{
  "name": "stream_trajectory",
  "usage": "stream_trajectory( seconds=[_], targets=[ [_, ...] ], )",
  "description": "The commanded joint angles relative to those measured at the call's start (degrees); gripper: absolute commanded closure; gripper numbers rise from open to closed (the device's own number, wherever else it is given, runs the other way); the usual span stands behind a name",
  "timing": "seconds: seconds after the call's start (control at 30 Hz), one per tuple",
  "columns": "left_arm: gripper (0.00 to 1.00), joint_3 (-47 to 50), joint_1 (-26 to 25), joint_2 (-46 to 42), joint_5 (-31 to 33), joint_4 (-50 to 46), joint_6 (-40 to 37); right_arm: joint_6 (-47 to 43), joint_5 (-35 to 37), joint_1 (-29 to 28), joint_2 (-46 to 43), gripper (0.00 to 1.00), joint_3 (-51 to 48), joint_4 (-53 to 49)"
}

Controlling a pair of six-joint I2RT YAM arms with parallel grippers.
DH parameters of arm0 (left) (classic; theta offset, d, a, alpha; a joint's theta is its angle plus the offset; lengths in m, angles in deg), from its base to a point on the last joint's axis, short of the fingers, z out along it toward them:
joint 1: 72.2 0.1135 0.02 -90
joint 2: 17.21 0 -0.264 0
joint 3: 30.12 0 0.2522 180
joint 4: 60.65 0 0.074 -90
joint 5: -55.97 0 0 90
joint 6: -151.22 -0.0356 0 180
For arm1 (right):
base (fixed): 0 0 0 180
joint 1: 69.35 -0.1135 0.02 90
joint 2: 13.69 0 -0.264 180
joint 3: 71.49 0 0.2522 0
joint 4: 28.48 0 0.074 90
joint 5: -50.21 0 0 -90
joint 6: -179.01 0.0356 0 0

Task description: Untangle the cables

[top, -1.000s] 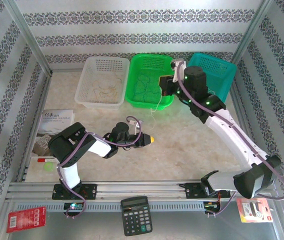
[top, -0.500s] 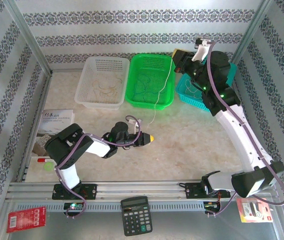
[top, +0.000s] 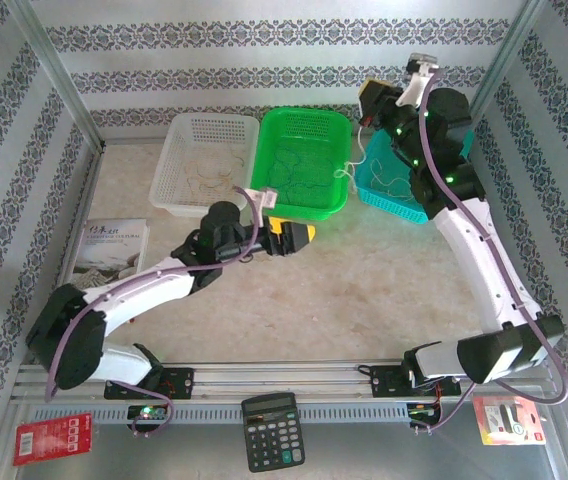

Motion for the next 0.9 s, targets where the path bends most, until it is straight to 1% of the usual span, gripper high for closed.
stream_trajectory(
  seconds=[0.0, 0.17, 0.33, 0.43, 0.6, 0.73, 0.87],
  targets=[
    [0.0, -1.2, 2.8, -3.7, 3.7, -9.8, -4.5, -3.6, 6.7, 2.4, 1.8, 1.0, 5.1, 1.6],
    [0.0, -1.6, 6.5, -7.9, 6.1, -13.9, -5.3, -9.3, 19.5, 4.1, 6.1, 1.0, 10.1, 3.7],
    [0.0, -1.0, 8.6, -10.0, 5.9, -14.4, -4.5, -13.4, 31.5, 4.1, 10.6, 1.0, 10.5, 9.5],
    [0.0, -1.1, 9.0, -10.2, 5.8, -15.0, -4.6, -13.8, 35.4, 4.1, 12.7, 1.0, 9.0, 12.7],
    [0.0, -1.8, 9.3, -10.0, 5.6, -16.5, -4.8, -12.9, 38.3, 4.4, 16.3, 1.0, 8.4, 15.4],
    [0.0, -1.9, 9.5, -9.9, 5.5, -17.7, -5.0, -12.6, 40.4, 4.8, 19.6, 1.0, 9.4, 18.0],
    [0.0, -1.9, 9.8, -10.1, 5.6, -18.9, -5.0, -14.7, 43.3, 5.2, 24.2, 1.0, 12.1, 21.5]
  ],
)
